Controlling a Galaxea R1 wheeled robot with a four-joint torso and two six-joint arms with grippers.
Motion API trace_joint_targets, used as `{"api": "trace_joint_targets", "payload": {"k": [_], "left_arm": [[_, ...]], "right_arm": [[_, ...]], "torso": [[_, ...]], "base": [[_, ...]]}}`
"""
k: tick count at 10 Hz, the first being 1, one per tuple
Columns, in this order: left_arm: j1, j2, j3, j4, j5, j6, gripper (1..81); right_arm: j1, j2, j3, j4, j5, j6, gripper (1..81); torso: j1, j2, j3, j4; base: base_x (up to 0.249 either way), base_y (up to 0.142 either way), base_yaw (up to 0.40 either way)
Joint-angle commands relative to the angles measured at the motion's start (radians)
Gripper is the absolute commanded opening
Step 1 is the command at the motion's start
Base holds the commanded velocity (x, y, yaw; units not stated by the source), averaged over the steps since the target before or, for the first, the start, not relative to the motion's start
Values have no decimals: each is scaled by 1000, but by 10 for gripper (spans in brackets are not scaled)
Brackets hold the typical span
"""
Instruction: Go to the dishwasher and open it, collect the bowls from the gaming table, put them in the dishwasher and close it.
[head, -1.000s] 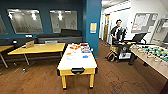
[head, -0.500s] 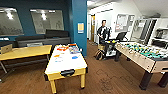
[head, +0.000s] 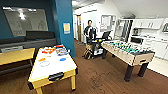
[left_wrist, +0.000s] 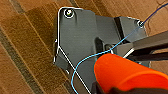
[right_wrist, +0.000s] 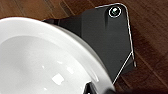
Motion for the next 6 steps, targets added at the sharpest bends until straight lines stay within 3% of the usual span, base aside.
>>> {"api": "trace_joint_targets", "payload": {"k": [1,6], "left_arm": [[-26,-61,67,12,19,1,10],[-29,-64,67,12,22,1,10]], "right_arm": [[39,-38,13,-6,-29,1,10],[39,6,-105,-9,-40,10,10]], "torso": [[0,0,0,0],[0,0,0,0]], "base": [[0,0,-395],[0,0,-395]]}}
